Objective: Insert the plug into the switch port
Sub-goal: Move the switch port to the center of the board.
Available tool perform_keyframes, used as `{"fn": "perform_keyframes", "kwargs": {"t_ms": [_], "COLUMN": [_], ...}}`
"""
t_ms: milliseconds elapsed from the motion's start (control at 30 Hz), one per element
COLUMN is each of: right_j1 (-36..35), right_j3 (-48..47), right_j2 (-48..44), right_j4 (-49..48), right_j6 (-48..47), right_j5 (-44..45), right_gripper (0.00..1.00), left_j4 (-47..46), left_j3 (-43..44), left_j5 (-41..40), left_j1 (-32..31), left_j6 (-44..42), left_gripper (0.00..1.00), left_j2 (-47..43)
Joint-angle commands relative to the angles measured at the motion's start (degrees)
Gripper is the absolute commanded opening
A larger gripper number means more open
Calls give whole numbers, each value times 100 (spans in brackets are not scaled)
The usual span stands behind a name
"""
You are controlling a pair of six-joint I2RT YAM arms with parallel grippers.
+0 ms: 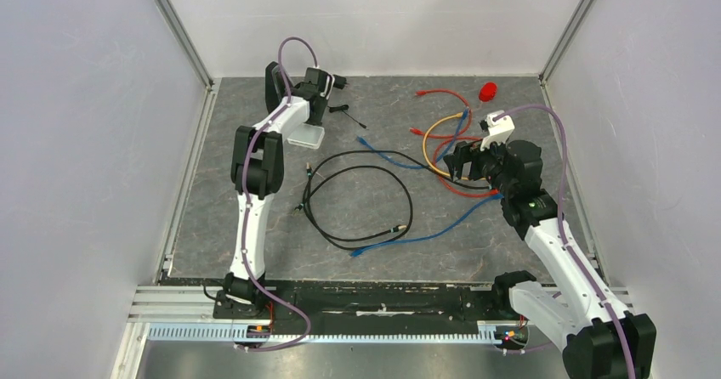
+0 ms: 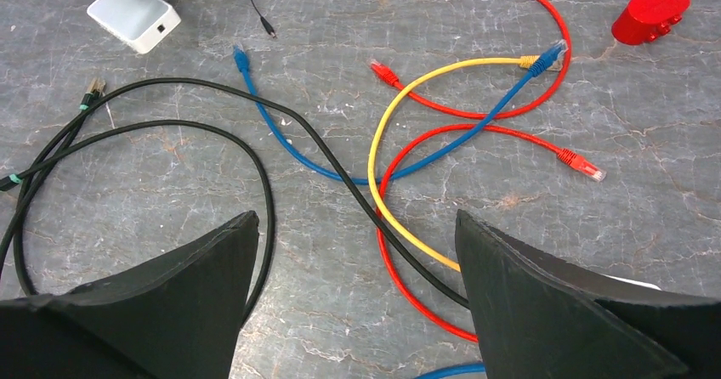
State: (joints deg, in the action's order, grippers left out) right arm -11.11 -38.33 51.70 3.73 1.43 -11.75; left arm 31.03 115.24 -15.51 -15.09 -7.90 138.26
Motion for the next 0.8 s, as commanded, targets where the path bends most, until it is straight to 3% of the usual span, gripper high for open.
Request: {"fn": "perform_keyframes", "kwargs": {"t_ms": [0, 533, 767], "right_j1": [-14, -13, -11], "right_j3": [-184, -79, -37], "right_j2": [-40, -330, -350], "right_j4": [-176, -66, -21], "right_j6": [-48, 58, 29], "right_j5": [-41, -343, -470], "right_gripper": [87, 87, 86], "left_j4": [237, 13, 468], "left_j3": [-395, -3002, -3544], "left_j5": [-367, -1626, -1571], "left_j1": [33, 57, 138], "left_j6": [-128, 698, 1395], "left_gripper": [2, 2, 2], "left_j2": [-437, -2070, -2807]}}
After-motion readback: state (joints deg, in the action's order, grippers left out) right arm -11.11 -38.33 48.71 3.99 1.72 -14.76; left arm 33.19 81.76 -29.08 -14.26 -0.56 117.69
